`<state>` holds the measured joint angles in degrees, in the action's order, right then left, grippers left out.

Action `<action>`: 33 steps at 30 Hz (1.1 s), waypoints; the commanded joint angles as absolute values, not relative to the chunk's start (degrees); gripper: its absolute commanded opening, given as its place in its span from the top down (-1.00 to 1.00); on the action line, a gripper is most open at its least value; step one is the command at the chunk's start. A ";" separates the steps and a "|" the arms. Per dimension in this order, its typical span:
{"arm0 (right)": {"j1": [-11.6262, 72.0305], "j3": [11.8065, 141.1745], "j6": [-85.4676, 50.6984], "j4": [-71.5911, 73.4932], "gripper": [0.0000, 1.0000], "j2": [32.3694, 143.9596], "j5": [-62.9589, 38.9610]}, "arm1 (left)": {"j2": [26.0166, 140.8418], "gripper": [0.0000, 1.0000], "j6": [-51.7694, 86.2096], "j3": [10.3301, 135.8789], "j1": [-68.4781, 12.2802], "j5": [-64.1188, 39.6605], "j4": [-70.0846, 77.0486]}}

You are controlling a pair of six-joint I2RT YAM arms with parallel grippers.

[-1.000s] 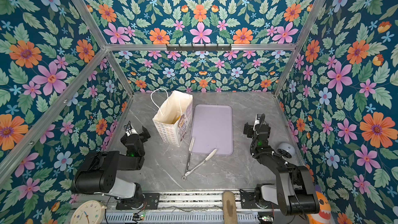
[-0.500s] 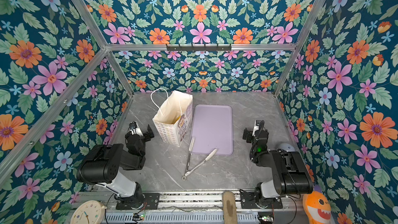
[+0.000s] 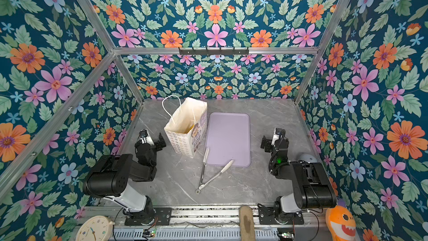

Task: Pack bread into a paper bag
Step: Reset both arms

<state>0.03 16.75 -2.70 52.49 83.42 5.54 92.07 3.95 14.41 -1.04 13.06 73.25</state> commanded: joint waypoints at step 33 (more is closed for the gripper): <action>0.00 16.64 -1.70 54.41 -0.98 83.25 1.91 | 92.20 -1.00 2.46 15.10 -1.49 13.33 73.10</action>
